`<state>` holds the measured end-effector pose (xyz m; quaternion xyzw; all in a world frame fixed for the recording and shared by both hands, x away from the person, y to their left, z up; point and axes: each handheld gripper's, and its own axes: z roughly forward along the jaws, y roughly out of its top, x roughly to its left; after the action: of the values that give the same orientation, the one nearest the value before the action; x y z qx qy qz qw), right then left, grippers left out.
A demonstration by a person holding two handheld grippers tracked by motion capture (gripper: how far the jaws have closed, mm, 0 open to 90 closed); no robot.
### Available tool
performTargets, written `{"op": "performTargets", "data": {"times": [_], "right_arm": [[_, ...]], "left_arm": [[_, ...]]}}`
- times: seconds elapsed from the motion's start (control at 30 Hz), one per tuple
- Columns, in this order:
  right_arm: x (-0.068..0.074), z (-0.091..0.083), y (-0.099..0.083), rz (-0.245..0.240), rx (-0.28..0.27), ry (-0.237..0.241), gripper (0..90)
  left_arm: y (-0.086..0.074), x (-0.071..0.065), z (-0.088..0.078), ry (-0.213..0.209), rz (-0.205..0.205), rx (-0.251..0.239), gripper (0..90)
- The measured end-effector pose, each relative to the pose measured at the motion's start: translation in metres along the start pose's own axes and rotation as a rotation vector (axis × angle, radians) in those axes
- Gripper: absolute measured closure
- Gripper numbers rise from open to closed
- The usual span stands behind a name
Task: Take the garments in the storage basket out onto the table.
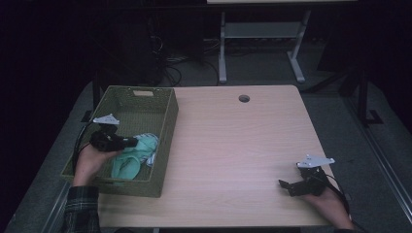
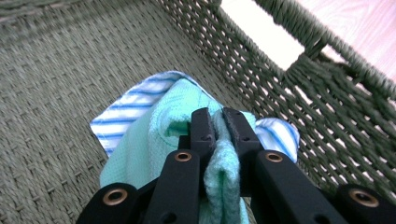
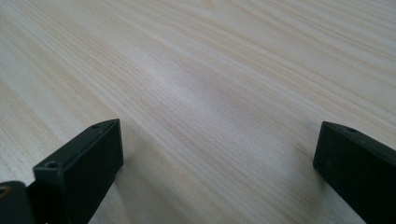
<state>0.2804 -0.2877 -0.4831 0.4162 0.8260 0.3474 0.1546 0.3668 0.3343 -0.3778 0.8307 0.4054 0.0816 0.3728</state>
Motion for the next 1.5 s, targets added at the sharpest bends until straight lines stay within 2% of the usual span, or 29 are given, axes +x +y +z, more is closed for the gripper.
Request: {"op": "performTargets", "data": {"times": [0.27,0.4,0.63,0.77,0.9,1.13,1.37,1.5], "right_arm": [[0.000,0.000,0.000,0.002,-0.001,-0.001,1.2],[0.000,0.000,0.000,0.002,-0.001,-0.001,1.2],[0.000,0.000,0.000,0.000,0.000,-0.001,1.2],[0.000,0.000,0.000,0.002,-0.001,-0.001,1.2],[0.000,0.000,0.000,-0.001,0.000,-0.001,1.2],[0.000,0.000,0.000,-0.001,0.000,-0.001,1.2],[0.000,0.000,0.000,0.001,-0.001,-0.001,1.2],[0.000,0.000,0.000,-0.001,-0.001,-0.002,1.2]], "left_arm": [[0.006,-0.003,-0.009,0.002,-0.014,-0.066,82.5],[0.013,-0.006,-0.015,0.005,-0.006,-0.090,82.6],[0.024,-0.009,-0.025,0.023,-0.010,-0.119,82.8],[0.033,-0.011,-0.032,0.027,0.001,-0.131,83.0],[0.043,-0.015,-0.039,0.016,0.012,-0.164,83.0],[0.055,-0.020,-0.044,0.015,0.026,-0.183,83.1],[0.072,-0.032,-0.049,-0.019,0.029,-0.231,83.3],[0.081,-0.038,-0.051,-0.018,0.041,-0.242,83.3]]}}
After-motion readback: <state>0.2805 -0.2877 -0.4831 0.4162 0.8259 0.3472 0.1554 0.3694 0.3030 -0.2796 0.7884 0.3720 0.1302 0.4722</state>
